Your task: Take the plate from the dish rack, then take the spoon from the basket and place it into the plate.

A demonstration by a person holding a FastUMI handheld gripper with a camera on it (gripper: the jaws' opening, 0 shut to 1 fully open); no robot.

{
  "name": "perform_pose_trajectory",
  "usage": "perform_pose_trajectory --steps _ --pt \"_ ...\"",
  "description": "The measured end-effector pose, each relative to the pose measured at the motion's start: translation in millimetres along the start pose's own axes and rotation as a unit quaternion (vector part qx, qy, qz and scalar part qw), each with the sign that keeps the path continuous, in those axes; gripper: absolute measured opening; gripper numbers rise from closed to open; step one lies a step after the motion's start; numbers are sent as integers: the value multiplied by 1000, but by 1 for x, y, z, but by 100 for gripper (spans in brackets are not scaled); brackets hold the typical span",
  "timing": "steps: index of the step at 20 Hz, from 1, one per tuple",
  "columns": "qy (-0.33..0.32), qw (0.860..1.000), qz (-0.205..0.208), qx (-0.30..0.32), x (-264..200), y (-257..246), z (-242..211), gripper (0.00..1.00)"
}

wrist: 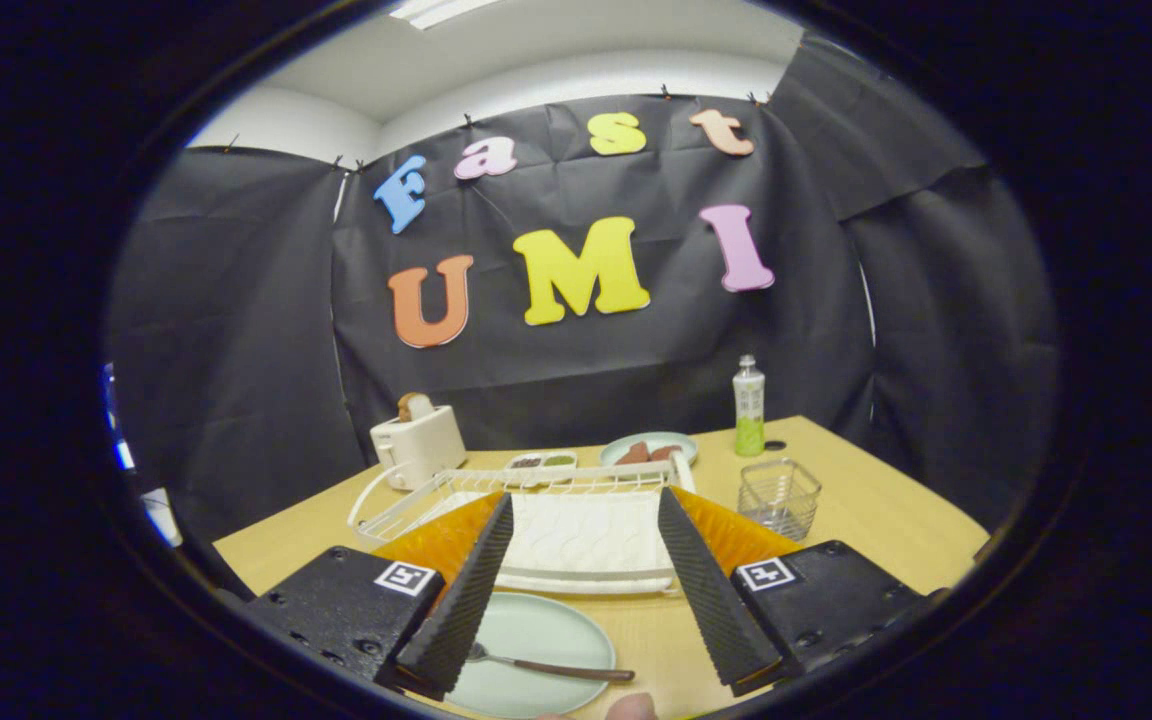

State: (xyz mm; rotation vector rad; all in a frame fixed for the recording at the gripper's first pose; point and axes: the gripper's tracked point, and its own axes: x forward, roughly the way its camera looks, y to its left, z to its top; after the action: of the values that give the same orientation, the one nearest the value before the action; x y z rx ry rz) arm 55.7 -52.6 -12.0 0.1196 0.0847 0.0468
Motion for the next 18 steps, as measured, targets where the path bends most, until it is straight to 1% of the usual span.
perform_pose_trajectory --steps 1,4,7,9,13,18 --pt "-12 1000 -11 -14 -5 -4 10 97" --pt "-35 998 -37 -45 -20 -12 34 99" --pt "-53 996 -57 -54 -32 -14 46 100" --pt "-56 996 -50 -51 -38 -4 40 100" --pt "-68 995 -49 -46 -50 6 28 100" --pt "-91 994 -39 -50 -65 24 31 100"
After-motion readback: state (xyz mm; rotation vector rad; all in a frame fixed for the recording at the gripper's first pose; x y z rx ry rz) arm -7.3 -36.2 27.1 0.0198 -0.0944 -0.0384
